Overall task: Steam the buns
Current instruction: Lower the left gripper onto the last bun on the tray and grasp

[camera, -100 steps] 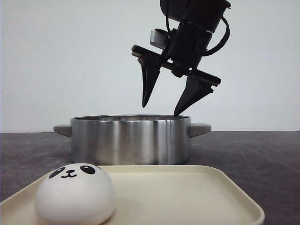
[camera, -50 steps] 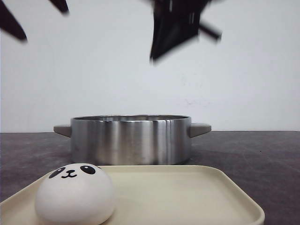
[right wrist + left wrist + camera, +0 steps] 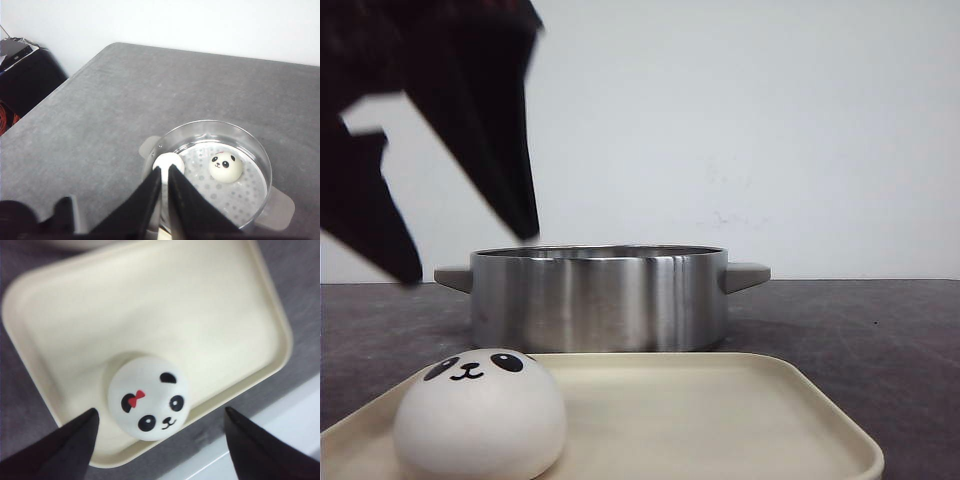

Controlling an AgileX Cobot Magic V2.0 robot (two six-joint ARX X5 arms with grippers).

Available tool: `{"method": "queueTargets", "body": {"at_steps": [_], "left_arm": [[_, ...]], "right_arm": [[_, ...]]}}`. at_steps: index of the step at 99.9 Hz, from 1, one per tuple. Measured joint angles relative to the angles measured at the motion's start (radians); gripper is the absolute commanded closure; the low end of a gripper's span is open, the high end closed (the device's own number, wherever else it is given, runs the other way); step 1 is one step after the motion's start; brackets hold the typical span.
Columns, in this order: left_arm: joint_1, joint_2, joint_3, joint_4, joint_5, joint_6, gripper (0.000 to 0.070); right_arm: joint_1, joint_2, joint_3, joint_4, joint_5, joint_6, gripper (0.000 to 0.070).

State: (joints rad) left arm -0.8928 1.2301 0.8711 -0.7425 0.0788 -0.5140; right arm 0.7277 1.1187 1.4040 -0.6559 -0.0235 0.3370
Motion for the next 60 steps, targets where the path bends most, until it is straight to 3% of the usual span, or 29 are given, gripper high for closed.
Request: {"method": "queueTargets", "body": {"at_steps": [60], "left_arm": [[-0.002, 0.245, 0.001, 0.041, 0.003, -0.002, 0.0225]], "right_arm": [[0.004, -0.004, 0.000, -0.044, -0.007, 0.000, 0.0687]]}}
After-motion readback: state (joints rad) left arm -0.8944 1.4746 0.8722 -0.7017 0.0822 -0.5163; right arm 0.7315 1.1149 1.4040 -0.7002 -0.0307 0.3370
